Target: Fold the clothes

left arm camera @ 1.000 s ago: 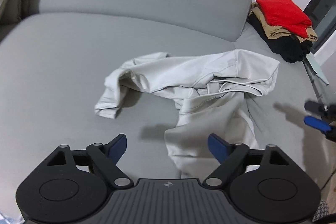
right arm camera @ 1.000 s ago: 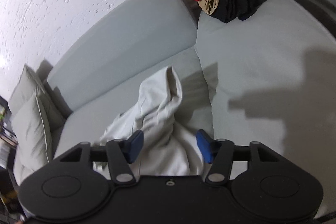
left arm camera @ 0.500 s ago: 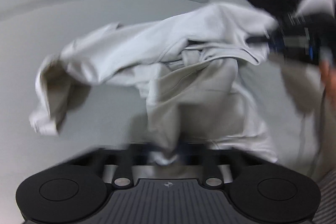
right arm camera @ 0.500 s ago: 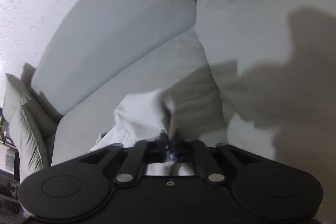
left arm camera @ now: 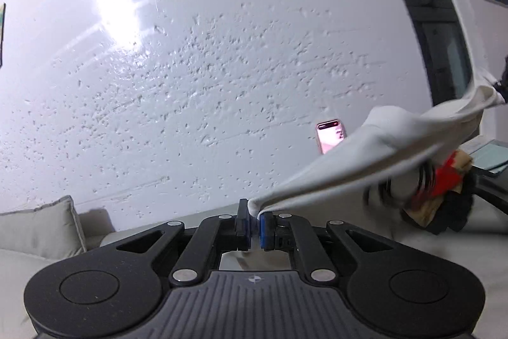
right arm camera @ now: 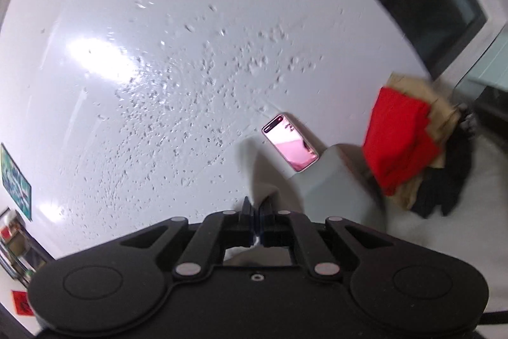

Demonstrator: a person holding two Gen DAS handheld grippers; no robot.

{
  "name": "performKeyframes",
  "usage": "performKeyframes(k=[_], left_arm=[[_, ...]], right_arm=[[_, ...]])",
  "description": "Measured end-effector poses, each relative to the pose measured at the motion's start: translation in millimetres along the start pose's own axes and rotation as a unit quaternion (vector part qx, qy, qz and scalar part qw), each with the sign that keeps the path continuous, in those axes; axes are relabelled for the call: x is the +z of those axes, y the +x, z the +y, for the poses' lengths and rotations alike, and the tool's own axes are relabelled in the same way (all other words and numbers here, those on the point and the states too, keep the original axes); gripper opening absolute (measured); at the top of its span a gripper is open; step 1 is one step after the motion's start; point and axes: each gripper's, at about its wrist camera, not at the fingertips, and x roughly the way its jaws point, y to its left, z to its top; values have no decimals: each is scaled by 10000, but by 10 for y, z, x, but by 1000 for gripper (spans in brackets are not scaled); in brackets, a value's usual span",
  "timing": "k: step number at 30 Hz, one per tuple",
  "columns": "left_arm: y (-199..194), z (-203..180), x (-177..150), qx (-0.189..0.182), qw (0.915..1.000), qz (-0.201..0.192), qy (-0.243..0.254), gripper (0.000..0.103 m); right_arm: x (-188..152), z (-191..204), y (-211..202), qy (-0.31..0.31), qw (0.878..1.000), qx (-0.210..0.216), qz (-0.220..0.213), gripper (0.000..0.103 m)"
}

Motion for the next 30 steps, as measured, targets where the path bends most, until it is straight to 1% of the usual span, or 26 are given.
performKeyframes(k=[1,3,4,6,7,8,10,11,12,13,14,15,16,17,18,20,22,24,26,27,28,29,30], left_arm=[[-53,-55,-172,-21,9997,239,-3,6],[-158,-165,-517,-63,9974,718,-9,6],[-170,-223,-740,-89,9935,1130,-98,6],[-150,-376,-1254,-127,9783,2055,-239,6],[-160,-466,-1480,-36,9712,2376,-192,6],[-194,-514,-1653,-74,9646,2627,-231,6],[-267,-599,-1986,-189,9497,3109,-333,8],[-319,-564,-2053,-205,9466,3196,-377,8],[-372,-519,-2107,-216,9441,3263,-420,10],[-426,-474,-2160,-227,9416,3329,-463,11],[-480,-429,-2213,-238,9389,3395,-505,11],[-534,-384,-2267,-249,9363,3461,-548,12],[-576,-301,-2251,-260,9354,3459,-682,14],[-616,-212,-2225,-271,9346,3448,-828,16],[-662,-135,-2231,-268,9329,3461,-960,17],[-721,-97,-2200,-224,9298,3464,-1225,26],[-662,-62,-2236,-225,9227,3500,-1603,46],[-541,23,-2296,-295,9098,3584,-2070,48],[-414,47,-2245,-211,9091,3528,-2206,49],[-347,76,-2209,-116,9155,3445,-2074,52],[-280,107,-2173,-16,9224,3353,-1916,62],[-155,141,-2185,10,9247,3378,-1756,69],[-23,176,-2203,26,9262,3417,-1595,75]], right_arm=[[-130,-60,-118,-16,10000,-65,61,3],[-473,-273,-281,106,9986,-269,449,3],[-663,-398,-348,179,9968,-384,685,3],[-1117,-685,-378,282,9892,-728,1238,3],[-1374,-877,-364,443,9816,-943,1597,3],[-1632,-1073,-349,615,9718,-1154,1964,3],[-2095,-1458,-345,1069,9457,-1504,2676,5],[-2261,-1593,-384,1228,9349,-1637,2900,7],[-2363,-1672,-448,1340,9280,-1697,3033,7],[-2454,-1743,-515,1444,9219,-1741,3146,8],[-2487,-1770,-600,1492,9210,-1711,3166,11],[-2497,-1773,-682,1443,9225,-1702,3149,19],[-2493,-1769,-757,1343,9257,-1714,3094,30],[-2478,-1742,-833,1228,9295,-1740,3010,33],[-2443,-1718,-872,1160,9330,-1749,2925,33],[-2377,-1670,-939,1027,9393,-1757,2763,34],[-2368,-1616,-873,953,9427,-1689,2714,34],[-2359,-1563,-807,878,9460,-1621,2665,35],[-2350,-1509,-740,803,9492,-1552,2616,37],[-2348,-1480,-704,755,9507,-1516,2596,38],[-2354,-1445,-655,653,9521,-1468,2601,42],[-2359,-1412,-603,555,9532,-1425,2607,45],[-2361,-1397,-541,477,9538,-1401,2614,46]])
